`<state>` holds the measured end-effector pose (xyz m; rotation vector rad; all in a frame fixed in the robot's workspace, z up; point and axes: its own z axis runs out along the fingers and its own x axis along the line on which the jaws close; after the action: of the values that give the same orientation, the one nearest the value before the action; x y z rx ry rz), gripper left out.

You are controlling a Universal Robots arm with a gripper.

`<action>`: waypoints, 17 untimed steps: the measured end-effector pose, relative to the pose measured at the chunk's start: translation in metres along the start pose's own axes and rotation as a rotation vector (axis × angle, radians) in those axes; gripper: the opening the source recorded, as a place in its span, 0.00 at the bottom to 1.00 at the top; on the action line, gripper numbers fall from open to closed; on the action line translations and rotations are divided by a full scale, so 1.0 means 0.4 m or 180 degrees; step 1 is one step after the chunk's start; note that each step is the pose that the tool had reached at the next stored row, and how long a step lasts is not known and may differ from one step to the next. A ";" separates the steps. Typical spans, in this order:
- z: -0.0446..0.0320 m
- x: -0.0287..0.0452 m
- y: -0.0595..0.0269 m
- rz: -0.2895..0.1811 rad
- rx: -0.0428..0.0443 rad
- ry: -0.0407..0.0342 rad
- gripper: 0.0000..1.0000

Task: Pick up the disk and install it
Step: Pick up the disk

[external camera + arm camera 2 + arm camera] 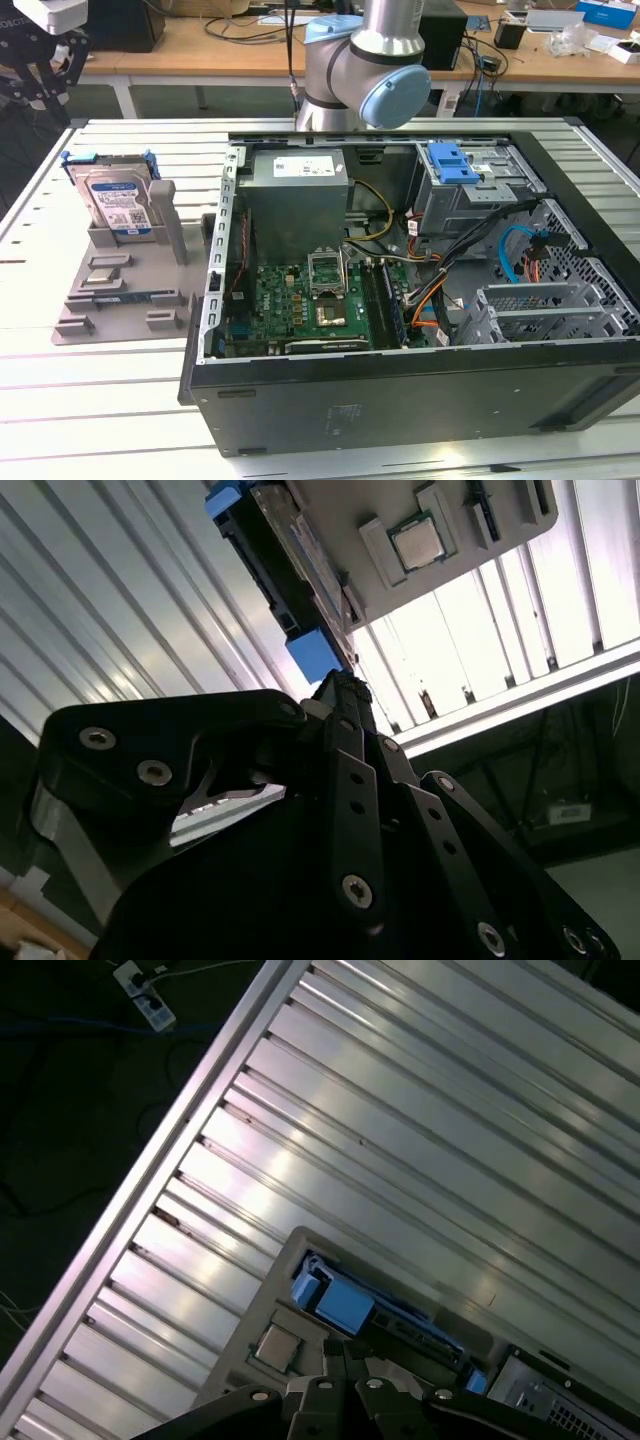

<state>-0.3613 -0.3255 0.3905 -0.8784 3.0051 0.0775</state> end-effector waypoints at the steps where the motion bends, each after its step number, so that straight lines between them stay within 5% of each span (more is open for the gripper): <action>1: 0.000 0.000 0.000 -0.0040 -0.0001 0.0002 0.11; 17: 0.000 0.000 0.000 -0.0493 -0.0012 0.0022 0.11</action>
<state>-0.3613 -0.3254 0.3905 -1.1100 2.9315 0.0786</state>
